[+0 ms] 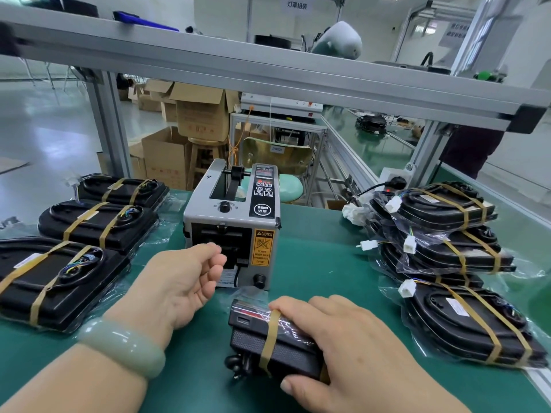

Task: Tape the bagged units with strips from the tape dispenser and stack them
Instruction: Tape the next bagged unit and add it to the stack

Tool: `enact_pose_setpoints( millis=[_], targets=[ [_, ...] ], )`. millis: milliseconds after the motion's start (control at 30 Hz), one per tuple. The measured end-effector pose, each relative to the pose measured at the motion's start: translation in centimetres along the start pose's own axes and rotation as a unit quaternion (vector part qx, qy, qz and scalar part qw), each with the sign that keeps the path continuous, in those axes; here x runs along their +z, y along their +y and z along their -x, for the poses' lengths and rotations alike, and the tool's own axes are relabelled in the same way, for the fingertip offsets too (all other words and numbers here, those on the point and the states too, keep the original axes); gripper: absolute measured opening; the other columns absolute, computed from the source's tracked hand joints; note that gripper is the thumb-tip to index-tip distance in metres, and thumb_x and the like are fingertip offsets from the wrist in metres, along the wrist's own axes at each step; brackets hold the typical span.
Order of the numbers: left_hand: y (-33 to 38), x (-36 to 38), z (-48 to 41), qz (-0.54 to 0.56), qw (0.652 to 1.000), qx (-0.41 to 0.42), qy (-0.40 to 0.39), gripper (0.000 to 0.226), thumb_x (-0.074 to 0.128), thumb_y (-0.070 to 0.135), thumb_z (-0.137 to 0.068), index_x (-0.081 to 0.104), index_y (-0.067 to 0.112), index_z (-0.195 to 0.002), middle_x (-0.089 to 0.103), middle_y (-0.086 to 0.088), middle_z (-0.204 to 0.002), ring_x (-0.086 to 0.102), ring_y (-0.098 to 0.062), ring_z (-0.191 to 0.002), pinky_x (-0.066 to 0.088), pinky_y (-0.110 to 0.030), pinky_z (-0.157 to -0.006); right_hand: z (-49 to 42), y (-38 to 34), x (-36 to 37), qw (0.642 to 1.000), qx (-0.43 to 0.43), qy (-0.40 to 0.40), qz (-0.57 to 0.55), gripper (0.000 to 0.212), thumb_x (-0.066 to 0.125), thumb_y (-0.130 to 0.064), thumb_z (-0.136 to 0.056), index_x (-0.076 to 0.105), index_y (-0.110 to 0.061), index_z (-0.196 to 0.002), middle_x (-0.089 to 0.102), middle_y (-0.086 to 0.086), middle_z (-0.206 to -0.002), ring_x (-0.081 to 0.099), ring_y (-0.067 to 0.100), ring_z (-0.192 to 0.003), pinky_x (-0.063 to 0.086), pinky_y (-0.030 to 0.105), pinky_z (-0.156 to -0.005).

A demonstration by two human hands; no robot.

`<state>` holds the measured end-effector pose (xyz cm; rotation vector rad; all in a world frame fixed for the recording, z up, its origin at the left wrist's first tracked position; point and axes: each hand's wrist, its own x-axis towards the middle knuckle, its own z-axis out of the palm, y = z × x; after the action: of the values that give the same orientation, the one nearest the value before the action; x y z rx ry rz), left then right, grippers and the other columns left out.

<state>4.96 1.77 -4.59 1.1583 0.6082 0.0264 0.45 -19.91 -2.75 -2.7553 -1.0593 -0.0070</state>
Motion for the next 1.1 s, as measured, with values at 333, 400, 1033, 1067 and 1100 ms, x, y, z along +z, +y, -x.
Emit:
enact_pose_setpoints(
  millis=[333,400,1033,1067,1100],
  targets=[
    [0.1,1.1,-1.3,-0.010,0.996,0.042,0.075,0.014,0.066,0.018,-0.088,0.064,0.009,-0.077,0.065,0.002,-0.052,0.053,0.000,-0.034,0.038,-0.011,-0.032,0.1,-0.2,0.2,1.000,0.004,0.003,0.009,0.072,0.055,-0.063,-0.072,0.011,-0.050,-0.128,0.044,-0.017,-0.102,0.036,0.010,-0.097,0.028,0.027,-0.078],
    [-0.1,1.3,-1.6,-0.017,0.993,0.057,0.100,0.011,0.068,0.019,-0.086,0.064,0.010,-0.080,0.067,0.000,-0.061,0.054,-0.001,-0.035,0.039,-0.012,-0.034,0.1,-0.2,0.2,1.000,0.005,0.004,0.014,0.072,0.055,-0.063,-0.073,0.011,-0.050,-0.128,0.044,-0.017,-0.103,0.035,0.010,-0.097,0.027,0.027,-0.078],
    [-1.9,-1.3,5.2,0.018,0.996,0.081,-0.041,0.017,0.070,0.030,-0.074,0.062,0.018,-0.065,0.059,0.003,-0.054,0.051,-0.006,-0.041,0.040,-0.017,-0.037,0.3,-0.6,1.2,0.995,0.059,0.073,0.026,0.070,0.047,-0.064,-0.073,0.008,-0.048,-0.129,0.042,-0.015,-0.099,0.036,0.014,-0.099,0.033,0.029,-0.085],
    [-2.4,-1.7,6.0,0.000,0.994,0.096,-0.052,0.020,0.073,0.037,-0.065,0.066,0.018,-0.061,0.061,0.002,-0.056,0.052,-0.007,-0.043,0.042,-0.019,-0.040,0.3,-0.6,1.2,0.995,0.060,0.074,0.027,0.071,0.047,-0.064,-0.073,0.007,-0.048,-0.129,0.043,-0.014,-0.100,0.036,0.014,-0.099,0.034,0.029,-0.086],
    [-2.8,-1.9,6.5,-0.025,0.992,0.114,-0.049,0.022,0.076,0.040,-0.057,0.069,0.020,-0.057,0.062,0.002,-0.058,0.054,-0.007,-0.046,0.043,-0.021,-0.045,0.3,-0.7,1.3,0.995,0.060,0.075,0.028,0.072,0.047,-0.065,-0.073,0.006,-0.048,-0.129,0.043,-0.014,-0.101,0.036,0.014,-0.100,0.034,0.028,-0.086]
  ],
)
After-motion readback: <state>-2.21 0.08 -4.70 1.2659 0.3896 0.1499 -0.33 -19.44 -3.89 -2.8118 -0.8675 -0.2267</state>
